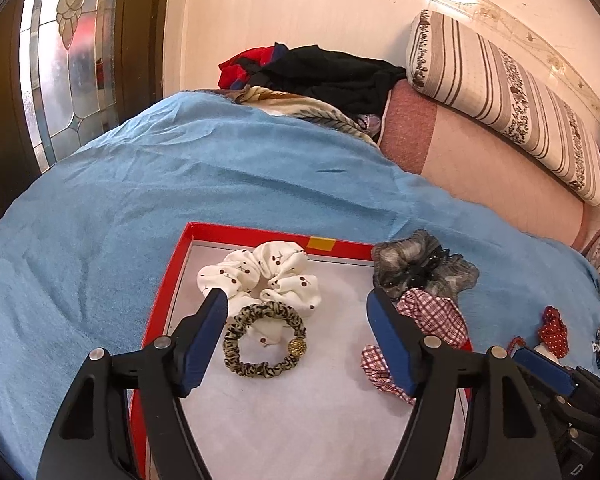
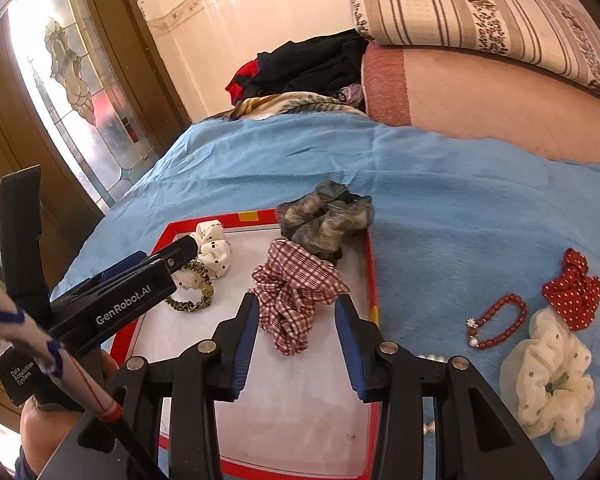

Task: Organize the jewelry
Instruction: 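Move both grippers away from the tray toward the remaining bracelets and scrunchies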

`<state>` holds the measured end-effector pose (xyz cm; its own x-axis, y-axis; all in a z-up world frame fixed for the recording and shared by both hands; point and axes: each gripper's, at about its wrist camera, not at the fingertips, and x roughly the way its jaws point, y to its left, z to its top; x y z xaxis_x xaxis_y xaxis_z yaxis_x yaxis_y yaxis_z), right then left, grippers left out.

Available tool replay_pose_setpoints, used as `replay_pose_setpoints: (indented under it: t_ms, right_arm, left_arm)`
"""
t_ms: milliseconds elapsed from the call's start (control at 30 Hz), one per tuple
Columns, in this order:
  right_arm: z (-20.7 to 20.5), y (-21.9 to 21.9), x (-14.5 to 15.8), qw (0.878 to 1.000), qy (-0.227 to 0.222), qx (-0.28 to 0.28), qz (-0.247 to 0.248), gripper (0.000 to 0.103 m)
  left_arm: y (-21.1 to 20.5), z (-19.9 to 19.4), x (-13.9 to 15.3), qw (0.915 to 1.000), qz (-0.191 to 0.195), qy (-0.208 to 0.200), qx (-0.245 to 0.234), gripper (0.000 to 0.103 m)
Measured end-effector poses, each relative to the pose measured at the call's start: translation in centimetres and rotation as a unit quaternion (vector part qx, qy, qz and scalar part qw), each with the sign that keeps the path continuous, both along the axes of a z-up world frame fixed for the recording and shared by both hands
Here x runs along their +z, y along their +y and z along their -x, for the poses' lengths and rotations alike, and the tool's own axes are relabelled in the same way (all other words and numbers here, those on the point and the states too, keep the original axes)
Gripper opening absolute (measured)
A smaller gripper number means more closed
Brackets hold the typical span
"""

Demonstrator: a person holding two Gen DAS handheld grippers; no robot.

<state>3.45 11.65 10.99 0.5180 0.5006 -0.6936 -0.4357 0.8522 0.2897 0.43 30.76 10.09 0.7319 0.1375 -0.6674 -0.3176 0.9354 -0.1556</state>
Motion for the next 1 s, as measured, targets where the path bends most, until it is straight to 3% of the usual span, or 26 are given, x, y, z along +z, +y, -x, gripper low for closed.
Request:
replay_pose_setpoints:
  t_ms: [400, 633, 1000]
  right_arm:
    - [0.7, -3.8, -0.4, 0.999, 0.011, -0.030, -0.012, 0.043]
    - [1.0, -6.6, 0.0, 0.999, 0.004, -0.051, -0.010, 0.050]
    - [1.1, -15.7, -0.4, 0.994, 0.001, -0.112, -0.005, 0.056]
  left_arm:
    - [-2.9, 0.5, 0.7, 0.9994, -0.018, -0.012, -0.027, 0.071]
    - [-6.2, 0.6, 1.1, 0.9972, -0.023, -0.025, -0.066, 0.071]
    - [-12.8, -0.2, 0.5, 0.9882, -0.029, -0.019, -0.149, 0.074]
